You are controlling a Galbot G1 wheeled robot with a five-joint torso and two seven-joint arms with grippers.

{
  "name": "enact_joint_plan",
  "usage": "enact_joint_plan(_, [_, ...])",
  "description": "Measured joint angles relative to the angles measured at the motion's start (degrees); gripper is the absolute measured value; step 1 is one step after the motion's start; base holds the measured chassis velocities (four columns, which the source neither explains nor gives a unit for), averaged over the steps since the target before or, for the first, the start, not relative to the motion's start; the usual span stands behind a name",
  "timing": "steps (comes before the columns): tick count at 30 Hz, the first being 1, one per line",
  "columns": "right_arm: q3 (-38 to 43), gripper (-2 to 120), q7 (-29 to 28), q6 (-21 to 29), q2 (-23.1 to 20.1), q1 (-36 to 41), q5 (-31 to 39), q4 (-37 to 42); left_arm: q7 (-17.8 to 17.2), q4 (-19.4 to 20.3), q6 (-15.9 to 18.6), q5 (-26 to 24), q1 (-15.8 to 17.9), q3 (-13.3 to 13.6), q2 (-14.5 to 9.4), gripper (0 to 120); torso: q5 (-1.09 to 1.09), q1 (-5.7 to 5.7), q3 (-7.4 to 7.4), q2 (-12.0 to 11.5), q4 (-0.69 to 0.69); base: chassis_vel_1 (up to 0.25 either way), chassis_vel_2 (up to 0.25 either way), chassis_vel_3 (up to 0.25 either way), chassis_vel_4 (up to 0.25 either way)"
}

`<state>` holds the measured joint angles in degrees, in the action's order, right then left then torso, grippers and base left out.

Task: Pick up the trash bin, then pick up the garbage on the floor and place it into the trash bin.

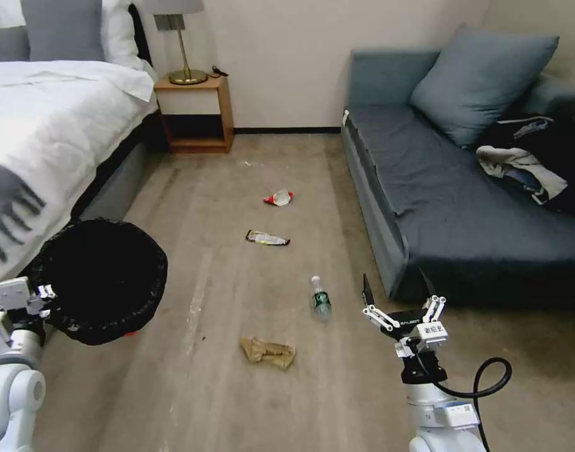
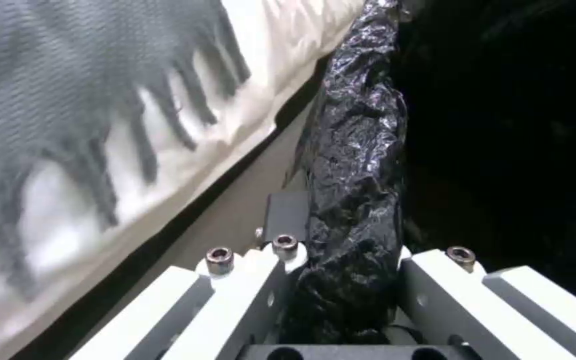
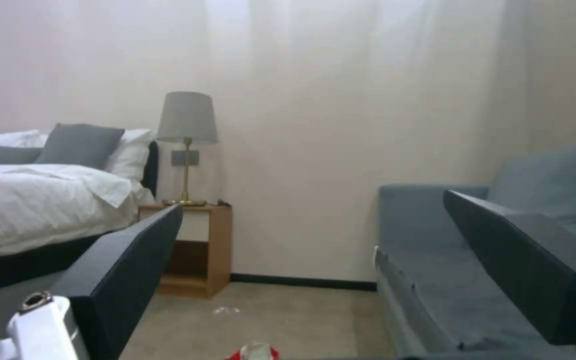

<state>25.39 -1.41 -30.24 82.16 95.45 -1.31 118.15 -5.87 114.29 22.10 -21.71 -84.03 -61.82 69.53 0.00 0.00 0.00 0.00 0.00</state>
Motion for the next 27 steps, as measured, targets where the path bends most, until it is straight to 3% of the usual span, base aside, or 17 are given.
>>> enact_joint_plan(9, [-1.47, 100, -1.66, 1.93, -2.08, -0.39, -0.51, 0.03, 0.33, -0.58, 0.03, 0.01, 0.04, 0.05, -0.19, 5, 0.0, 0.0, 0.0, 0.0, -0.01, -0.074, 0.082, 0.072, -0.078])
enact_joint_plan(13, [-3.4, 100, -2.42, 5.6, -6.05, -1.88, -1.01, -0.55, 0.37, -0.7, 0.04, 0.07, 0.05, 0.09, -0.42, 5, 0.0, 0.0, -0.01, 0.0, 0.0, 0.0, 0.0, 0.0, 0.0])
enact_joint_plan(15, [-8.93, 100, -1.59, 17.35, -13.7, -4.96, 0.65, -0.83, 0.39, -0.87, 0.1, 0.21, 0.01, 0.06, -0.89, 5, 0.01, 0.0, -0.01, 0.0, 0.0, 0.0, 0.0, 0.0, 0.0])
enact_joint_plan(16, [-11.07, 100, -0.87, 21.92, -16.17, -6.35, 2.29, -0.8, 0.42, -0.98, 0.24, 0.26, -0.01, 0.04, -1.04, 5, 0.0, 0.0, 0.0, 0.0, 0.0, 0.0, 0.0, 0.0, 0.0])
enact_joint_plan(17, [-11.07, 100, -0.87, 21.92, -16.17, -6.35, 2.29, -0.8, 0.42, -0.98, 0.24, 0.26, -0.01, 0.04, -1.04, 5, 0.0, 0.0, 0.0, 0.0, 0.0, 0.0, 0.0, 0.0, 0.0])
enact_joint_plan(19, [-16.3, 100, 2.82, 32.75, -21.07, -10.29, 6.01, -1.07, 0.76, -1.3, 0.83, 0.64, -0.02, 0.0, -1.37, 5, 0.01, 0.0, 0.0, 0.0, 0.0, 0.0, 0.0, 0.0, 0.0])
enact_joint_plan(20, [-16.3, 100, 2.82, 32.75, -21.07, -10.29, 6.01, -1.07, 0.76, -1.3, 0.83, 0.64, -0.02, 0.0, -1.37, 5, 0.01, 0.0, 0.0, 0.0, 0.0, 0.0, 0.0, 0.0, 0.0])
enact_joint_plan(23, [-22.22, 100, 9.64, 42.99, -24.16, -16.53, 7.22, -3.81, 1.14, -1.36, 1.45, 1.14, -0.23, -0.03, -1.39, 5, 0.0, 0.0, 0.0, 0.0, 0.0, 0.0, 0.0, 0.0, 0.0])
enact_joint_plan(27, [-27.78, 100, 15.45, 48.27, -23.94, -24.0, 6.84, -10.35, 1.39, -0.52, 2.47, 1.41, -0.25, 0.27, -0.96, 5, 0.0, 0.0, 0.0, 0.0, 0.01, 0.0, 0.0, 0.0, 0.0])
